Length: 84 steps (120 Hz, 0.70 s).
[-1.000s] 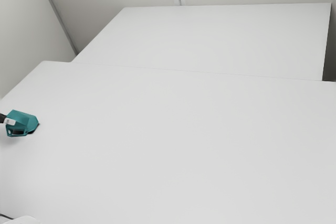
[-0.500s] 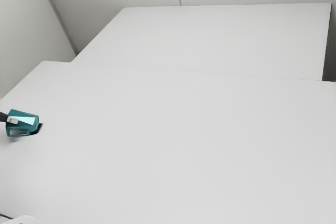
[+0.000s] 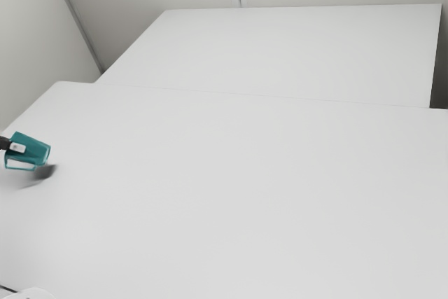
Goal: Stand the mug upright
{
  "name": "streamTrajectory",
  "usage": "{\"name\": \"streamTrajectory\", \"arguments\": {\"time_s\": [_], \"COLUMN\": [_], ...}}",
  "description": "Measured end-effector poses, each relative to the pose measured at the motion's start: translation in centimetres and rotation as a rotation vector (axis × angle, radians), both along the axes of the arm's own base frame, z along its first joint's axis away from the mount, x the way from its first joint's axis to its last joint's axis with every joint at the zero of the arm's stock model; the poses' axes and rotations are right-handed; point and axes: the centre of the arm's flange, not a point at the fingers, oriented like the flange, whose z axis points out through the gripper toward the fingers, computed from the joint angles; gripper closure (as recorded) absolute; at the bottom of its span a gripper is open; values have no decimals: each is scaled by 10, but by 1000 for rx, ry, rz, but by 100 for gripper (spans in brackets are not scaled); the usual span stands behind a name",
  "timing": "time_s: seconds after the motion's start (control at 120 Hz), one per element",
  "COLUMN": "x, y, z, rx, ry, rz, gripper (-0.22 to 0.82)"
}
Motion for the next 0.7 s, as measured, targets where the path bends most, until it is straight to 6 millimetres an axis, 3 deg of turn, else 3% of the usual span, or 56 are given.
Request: {"name": "streamTrajectory", "arguments": {"time_s": [0.15, 0.367, 0.525, 0.7], "x": [32, 77, 89, 88], "y": [-86, -223, -298, -366], "z": [47, 92, 97, 86], "rx": [108, 413, 553, 627], "ry": [10, 80, 109, 138], "rz": [-73, -222, -257, -260], "gripper": [76, 78, 78, 78]}}
